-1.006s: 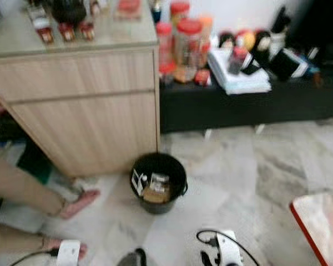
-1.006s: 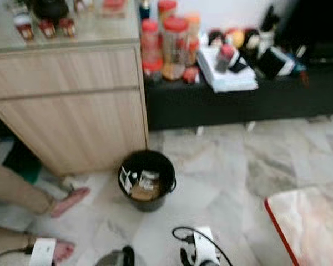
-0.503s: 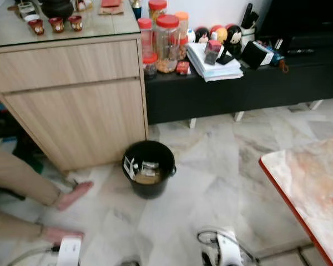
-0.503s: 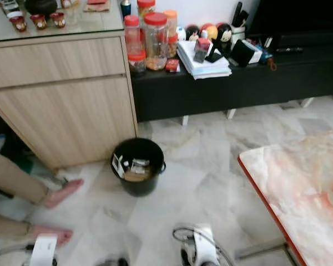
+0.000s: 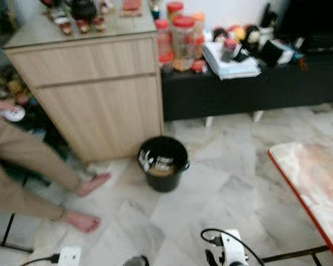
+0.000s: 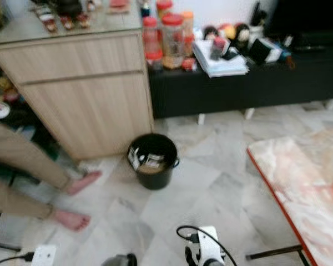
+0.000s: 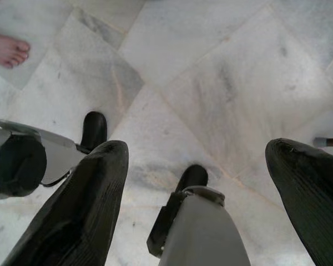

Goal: Picking trash to rubbish bin

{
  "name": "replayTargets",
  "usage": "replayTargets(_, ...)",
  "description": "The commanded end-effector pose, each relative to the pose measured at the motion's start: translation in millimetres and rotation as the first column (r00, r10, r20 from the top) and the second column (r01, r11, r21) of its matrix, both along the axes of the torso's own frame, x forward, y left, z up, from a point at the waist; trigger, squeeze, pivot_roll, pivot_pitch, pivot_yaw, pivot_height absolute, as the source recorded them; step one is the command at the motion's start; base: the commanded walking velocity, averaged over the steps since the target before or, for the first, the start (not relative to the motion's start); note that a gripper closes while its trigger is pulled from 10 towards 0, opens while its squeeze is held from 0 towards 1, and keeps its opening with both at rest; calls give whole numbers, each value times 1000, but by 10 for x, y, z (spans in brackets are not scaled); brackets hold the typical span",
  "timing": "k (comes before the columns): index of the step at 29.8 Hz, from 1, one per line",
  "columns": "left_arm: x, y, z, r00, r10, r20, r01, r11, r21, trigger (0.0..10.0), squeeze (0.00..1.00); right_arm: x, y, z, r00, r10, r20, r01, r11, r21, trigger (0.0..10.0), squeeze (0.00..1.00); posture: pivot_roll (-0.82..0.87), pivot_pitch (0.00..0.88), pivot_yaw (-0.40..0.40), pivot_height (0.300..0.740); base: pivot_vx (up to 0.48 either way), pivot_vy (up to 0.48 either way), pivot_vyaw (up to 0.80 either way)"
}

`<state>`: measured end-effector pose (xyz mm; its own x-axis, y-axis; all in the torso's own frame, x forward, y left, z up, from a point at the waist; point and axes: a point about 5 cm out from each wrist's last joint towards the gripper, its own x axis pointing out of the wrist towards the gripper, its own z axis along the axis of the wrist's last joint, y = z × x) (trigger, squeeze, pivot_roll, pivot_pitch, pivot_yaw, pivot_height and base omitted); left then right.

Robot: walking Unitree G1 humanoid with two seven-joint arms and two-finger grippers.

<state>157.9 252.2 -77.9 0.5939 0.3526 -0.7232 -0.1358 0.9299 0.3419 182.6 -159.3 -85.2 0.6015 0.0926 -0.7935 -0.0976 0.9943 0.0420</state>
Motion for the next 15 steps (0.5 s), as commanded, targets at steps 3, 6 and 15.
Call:
replayTargets(3,62,-17,21,1000,-22,8,22,1000,8,10000,0,-28,-3,-14,1000,-15,-7,15,1000,5,10000,0,98,138,-4,740,0,0,0)
replayTargets(6,71,-23,24,1000,-24,10,24,1000,7,10000,0,-25,0,-13,1000,-7,-10,7,1000,0,10000,0,98,129,-3,740,0,0,0)
replayTargets(15,88,-23,31,999,-29,12,29,1000,9,10000,0,-23,18,-15,1000,-4,-15,4,1000,6,10000,0,100,121,-1,740,0,0,-675)
